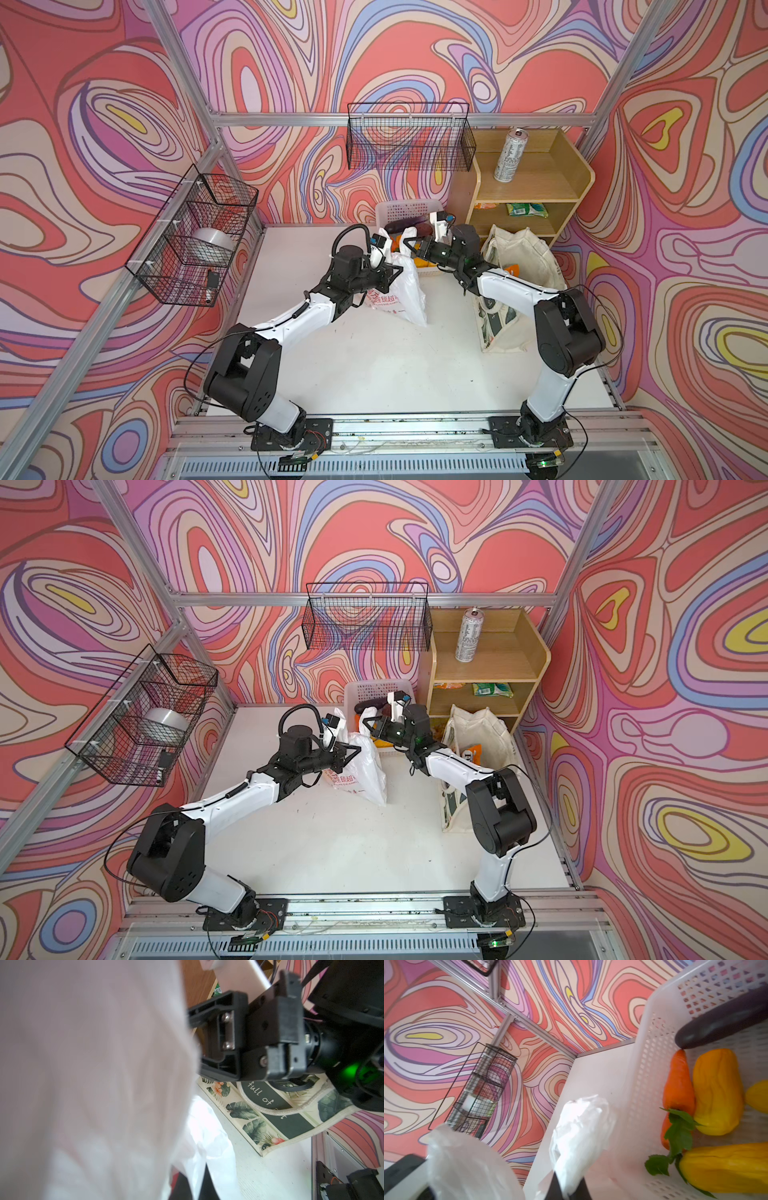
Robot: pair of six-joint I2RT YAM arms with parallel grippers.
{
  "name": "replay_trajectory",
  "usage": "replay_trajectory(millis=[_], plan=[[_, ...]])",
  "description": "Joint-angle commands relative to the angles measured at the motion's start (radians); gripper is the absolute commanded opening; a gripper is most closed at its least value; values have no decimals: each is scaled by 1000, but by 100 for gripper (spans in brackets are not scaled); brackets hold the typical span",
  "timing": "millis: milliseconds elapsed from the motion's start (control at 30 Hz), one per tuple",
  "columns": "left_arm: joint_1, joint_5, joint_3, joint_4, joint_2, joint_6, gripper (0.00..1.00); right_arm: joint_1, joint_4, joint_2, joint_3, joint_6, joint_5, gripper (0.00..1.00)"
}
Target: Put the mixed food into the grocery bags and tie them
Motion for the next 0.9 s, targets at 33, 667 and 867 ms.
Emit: replay_trajectory(millis=[33,667,867], plan=[[23,121,63,7,18,-9,0,16,90,-112,-75,-37,-37,0],[41,260,140,-112,57,36,0,106,-8,-81,-28,-155,-64,60],[42,276,140,-119,52,55,0,116,-102,-67,-2,-211,-25,61]])
